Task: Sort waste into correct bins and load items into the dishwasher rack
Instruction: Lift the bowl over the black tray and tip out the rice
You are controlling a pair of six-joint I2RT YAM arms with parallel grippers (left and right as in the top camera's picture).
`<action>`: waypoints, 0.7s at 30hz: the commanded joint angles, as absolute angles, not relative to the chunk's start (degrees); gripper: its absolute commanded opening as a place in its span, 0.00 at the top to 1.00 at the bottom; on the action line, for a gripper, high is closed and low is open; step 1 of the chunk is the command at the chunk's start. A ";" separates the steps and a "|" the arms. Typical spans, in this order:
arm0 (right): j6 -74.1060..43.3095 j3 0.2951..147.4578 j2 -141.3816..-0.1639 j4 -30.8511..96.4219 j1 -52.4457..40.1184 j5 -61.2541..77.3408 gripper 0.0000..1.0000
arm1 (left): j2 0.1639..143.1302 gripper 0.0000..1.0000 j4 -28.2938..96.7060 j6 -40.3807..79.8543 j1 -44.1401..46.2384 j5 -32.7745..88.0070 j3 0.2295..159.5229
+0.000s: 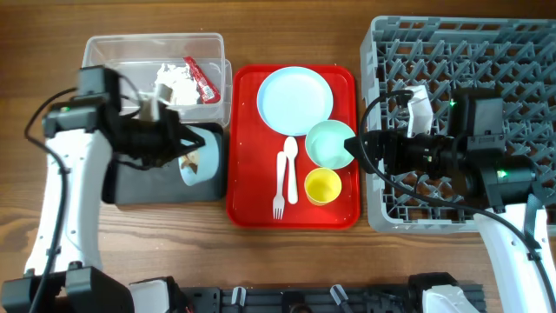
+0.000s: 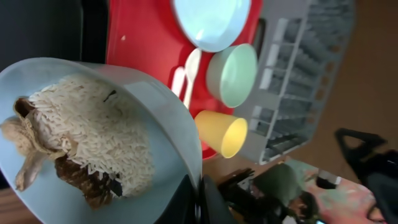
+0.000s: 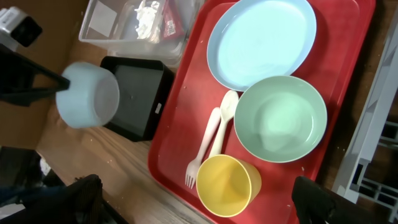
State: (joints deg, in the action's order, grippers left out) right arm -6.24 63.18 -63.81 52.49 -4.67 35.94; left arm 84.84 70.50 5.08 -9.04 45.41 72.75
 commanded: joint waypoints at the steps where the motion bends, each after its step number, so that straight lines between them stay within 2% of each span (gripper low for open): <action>1: -6.39 64.38 -64.29 52.34 -4.54 35.44 0.00 | 84.29 0.96 70.98 -3.25 -14.76 56.07 70.04; 11: -6.39 64.38 -64.29 52.34 -4.54 35.46 0.00 | 88.77 0.96 68.49 -7.38 -28.45 67.18 62.98; 21: -6.42 64.38 -64.29 52.38 -4.54 35.46 0.00 | 95.64 0.96 65.52 -7.33 -32.36 77.87 60.95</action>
